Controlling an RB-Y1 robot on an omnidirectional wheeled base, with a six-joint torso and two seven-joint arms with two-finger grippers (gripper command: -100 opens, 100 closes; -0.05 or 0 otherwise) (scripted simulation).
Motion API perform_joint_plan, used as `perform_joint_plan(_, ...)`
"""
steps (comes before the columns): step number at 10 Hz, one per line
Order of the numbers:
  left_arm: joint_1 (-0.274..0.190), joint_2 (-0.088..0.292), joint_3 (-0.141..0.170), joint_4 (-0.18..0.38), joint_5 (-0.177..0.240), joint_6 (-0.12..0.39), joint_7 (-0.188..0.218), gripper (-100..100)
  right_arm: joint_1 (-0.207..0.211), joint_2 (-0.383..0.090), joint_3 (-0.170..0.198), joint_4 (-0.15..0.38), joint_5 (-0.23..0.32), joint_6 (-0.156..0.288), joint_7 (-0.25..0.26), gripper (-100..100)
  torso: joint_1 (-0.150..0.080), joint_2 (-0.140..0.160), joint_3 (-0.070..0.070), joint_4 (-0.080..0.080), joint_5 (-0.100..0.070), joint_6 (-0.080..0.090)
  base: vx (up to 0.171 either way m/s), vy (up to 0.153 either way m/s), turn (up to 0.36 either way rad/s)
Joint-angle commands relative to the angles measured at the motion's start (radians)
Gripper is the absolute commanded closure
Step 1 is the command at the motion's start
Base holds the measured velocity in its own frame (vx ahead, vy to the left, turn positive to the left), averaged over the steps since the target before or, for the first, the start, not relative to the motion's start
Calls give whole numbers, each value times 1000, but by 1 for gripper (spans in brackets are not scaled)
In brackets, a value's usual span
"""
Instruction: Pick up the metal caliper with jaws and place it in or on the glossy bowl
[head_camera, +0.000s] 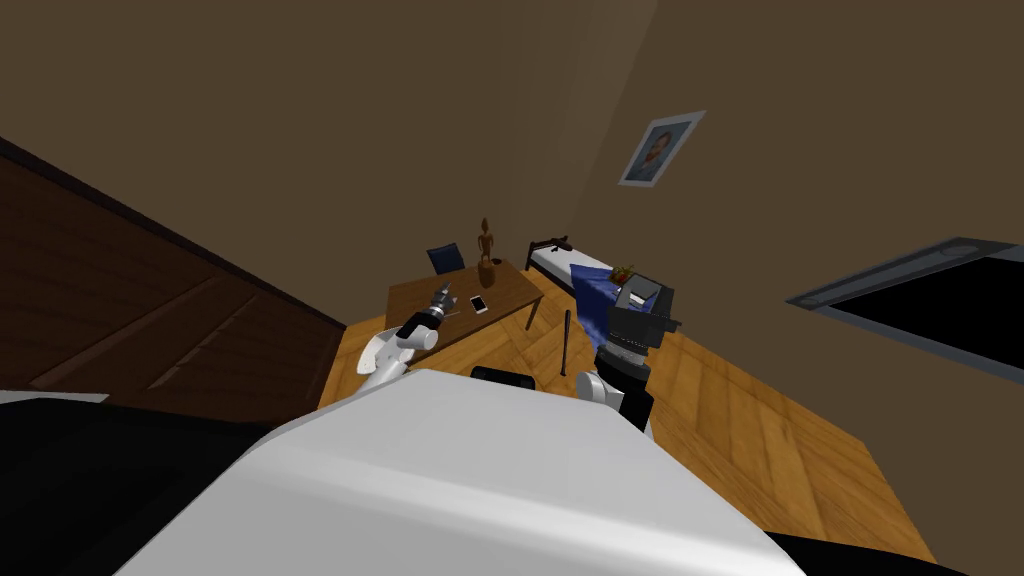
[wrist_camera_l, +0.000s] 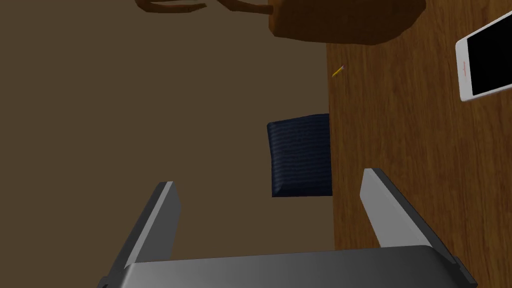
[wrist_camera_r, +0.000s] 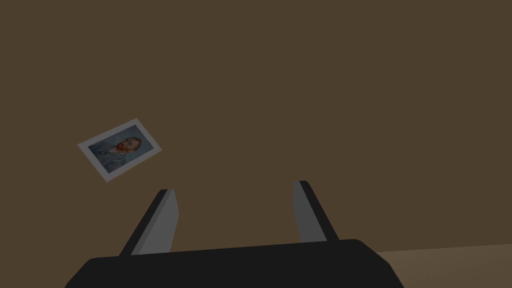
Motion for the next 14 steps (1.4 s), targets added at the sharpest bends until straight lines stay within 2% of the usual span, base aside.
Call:
perform_joint_plan(1, -3, 19, 1, 30, 20, 28, 12, -100, 0, 0, 0, 0, 0, 0, 0, 0, 0, 0, 0, 0, 0, 0, 8, 0, -80)
perform_joint_plan(3, -32, 47, 7, 96, 65, 93, 30, -100, 0, 0, 0, 0, 0, 0, 0, 0, 0, 0, 0, 0, 0, 0, 9, 3, -200)
perform_joint_plan(4, -32, 47, 7, 115, 65, 109, 30, -100, 0, 0, 0, 0, 0, 0, 0, 0, 1, 0, 0, 0, 0, 0, 8, 14, -58)
perform_joint_plan(5, -45, 61, 12, 146, 87, 145, 40, -100, 0, 0, 0, 0, 0, 0, 0, 0, 1, 0, 0, 0, 0, -1, 9, 11, -104)
perform_joint_plan(6, -45, 61, 12, 158, 87, 150, 40, -100, 0, 0, 0, 0, 0, 0, 0, 0, 1, 0, 0, 0, 0, 0, 6, 12, -71)
perform_joint_plan(7, -57, 74, 17, 196, 108, 190, 50, -100, 0, 0, 0, 0, 0, 0, 0, 0, 1, 0, 0, 0, 0, -1, 6, 14, -113)
perform_joint_plan(8, -57, 74, 17, 202, 108, 190, 50, -100, 0, 0, 0, 0, 0, 0, 0, 0, 1, 0, 0, 0, 0, -1, 4, 15, -57)
perform_joint_plan(9, -68, 87, 23, 240, 129, 229, 60, -100, 0, 0, 0, 0, 0, 0, 0, 0, 1, 0, 0, 0, 0, -1, 5, 16, -119)
perform_joint_plan(10, -68, 87, 23, 246, 129, 229, 60, -100, 0, 0, 0, 0, 0, 0, 0, 0, 1, 0, 0, 0, 0, 0, 6, 16, -56)
perform_joint_plan(11, -78, 100, 30, 281, 148, 269, 71, -100, 0, 0, 0, 0, 0, 0, 0, 0, 1, 0, 0, 0, 0, -1, 9, 21, -82)
perform_joint_plan(12, -78, 100, 30, 290, 148, 269, 71, -100, 0, 0, 0, 0, 0, 0, 0, 0, 2, 0, 0, 0, 0, -1, 7, 23, -47)
perform_joint_plan(13, -87, 112, 37, 327, 167, 307, 82, -100, 0, 0, 0, 0, 0, 0, 0, 0, 2, 0, 0, 0, 0, -1, 6, 23, -70)
perform_joint_plan(14, -87, 112, 37, 333, 167, 307, 82, -100, 0, 0, 0, 0, 0, 0, 0, 0, 2, 0, 0, 0, 0, -1, 4, 22, -50)
